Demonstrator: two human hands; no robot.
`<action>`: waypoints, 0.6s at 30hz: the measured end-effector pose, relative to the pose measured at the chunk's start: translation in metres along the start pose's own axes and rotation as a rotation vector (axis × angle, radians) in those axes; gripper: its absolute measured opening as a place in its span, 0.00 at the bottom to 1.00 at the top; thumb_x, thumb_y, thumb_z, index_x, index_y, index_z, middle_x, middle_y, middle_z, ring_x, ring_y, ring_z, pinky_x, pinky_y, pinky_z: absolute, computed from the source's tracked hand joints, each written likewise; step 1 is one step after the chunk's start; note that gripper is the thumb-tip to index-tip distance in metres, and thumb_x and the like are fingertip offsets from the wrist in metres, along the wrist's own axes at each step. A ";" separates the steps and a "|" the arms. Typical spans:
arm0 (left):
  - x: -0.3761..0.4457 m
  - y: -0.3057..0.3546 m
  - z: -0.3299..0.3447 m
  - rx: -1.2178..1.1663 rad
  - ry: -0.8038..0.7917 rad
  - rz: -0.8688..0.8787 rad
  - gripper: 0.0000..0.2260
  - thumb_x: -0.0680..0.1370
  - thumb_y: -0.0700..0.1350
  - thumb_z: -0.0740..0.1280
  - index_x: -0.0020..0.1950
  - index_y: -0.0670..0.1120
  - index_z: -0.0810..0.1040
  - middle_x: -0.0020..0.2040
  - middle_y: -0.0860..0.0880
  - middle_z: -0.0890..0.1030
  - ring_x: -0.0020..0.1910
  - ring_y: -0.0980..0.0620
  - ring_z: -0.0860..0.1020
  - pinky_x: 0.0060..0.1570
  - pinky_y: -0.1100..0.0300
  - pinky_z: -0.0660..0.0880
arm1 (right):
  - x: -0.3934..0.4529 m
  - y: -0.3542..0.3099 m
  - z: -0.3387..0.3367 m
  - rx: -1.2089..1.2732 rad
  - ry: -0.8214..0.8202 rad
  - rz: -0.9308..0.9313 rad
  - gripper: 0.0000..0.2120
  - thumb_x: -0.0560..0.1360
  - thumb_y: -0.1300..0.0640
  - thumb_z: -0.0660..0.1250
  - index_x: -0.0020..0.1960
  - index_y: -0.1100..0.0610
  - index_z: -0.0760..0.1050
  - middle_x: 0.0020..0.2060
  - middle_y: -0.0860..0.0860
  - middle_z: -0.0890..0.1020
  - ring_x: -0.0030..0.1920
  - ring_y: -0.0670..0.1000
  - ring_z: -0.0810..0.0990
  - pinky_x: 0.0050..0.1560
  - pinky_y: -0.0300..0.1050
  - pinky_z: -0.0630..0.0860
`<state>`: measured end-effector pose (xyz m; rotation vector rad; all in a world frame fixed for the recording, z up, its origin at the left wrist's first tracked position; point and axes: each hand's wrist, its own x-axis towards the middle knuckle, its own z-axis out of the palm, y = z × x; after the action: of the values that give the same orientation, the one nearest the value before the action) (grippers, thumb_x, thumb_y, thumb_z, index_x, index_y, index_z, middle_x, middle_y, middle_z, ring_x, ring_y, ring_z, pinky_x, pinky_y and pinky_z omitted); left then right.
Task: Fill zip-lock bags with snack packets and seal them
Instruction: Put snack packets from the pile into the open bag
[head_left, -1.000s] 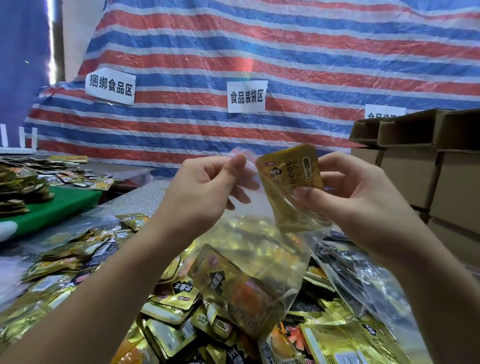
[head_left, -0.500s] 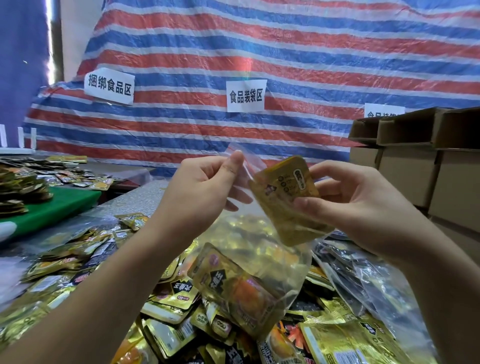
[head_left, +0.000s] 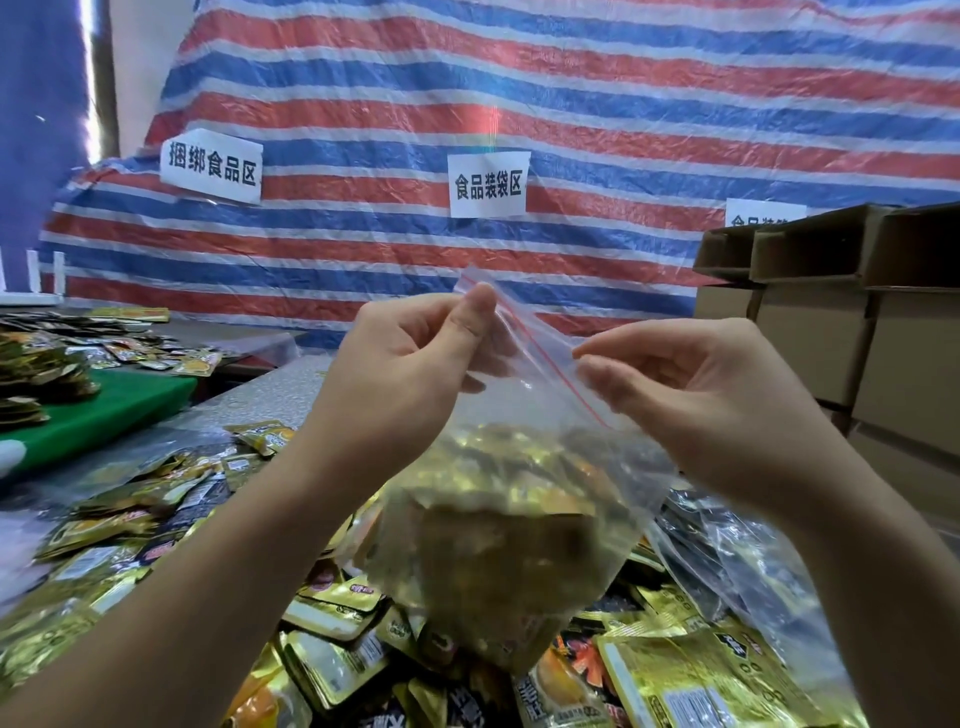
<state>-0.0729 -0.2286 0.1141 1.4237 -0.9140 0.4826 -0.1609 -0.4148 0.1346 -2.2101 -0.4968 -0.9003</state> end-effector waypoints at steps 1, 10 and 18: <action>-0.001 0.001 0.000 -0.008 0.009 0.001 0.18 0.80 0.53 0.61 0.45 0.42 0.84 0.40 0.47 0.86 0.40 0.51 0.85 0.42 0.54 0.82 | 0.000 0.000 0.000 -0.020 0.011 -0.023 0.13 0.71 0.36 0.66 0.46 0.42 0.82 0.38 0.42 0.85 0.38 0.45 0.83 0.39 0.39 0.80; 0.002 0.006 -0.003 -0.154 0.133 -0.082 0.16 0.83 0.49 0.60 0.41 0.44 0.81 0.37 0.48 0.85 0.34 0.49 0.84 0.34 0.58 0.81 | -0.002 0.000 0.002 -0.176 -0.156 -0.074 0.15 0.70 0.40 0.69 0.39 0.52 0.81 0.35 0.44 0.83 0.37 0.42 0.81 0.39 0.32 0.75; 0.004 -0.003 -0.003 -0.093 0.121 -0.098 0.16 0.83 0.50 0.60 0.42 0.46 0.81 0.36 0.48 0.85 0.30 0.50 0.82 0.29 0.62 0.77 | 0.001 0.001 0.007 0.043 0.112 -0.085 0.09 0.71 0.49 0.72 0.40 0.55 0.81 0.33 0.48 0.84 0.33 0.44 0.82 0.38 0.33 0.76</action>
<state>-0.0677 -0.2267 0.1158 1.3328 -0.7567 0.4427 -0.1565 -0.4106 0.1307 -2.1000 -0.5551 -1.0424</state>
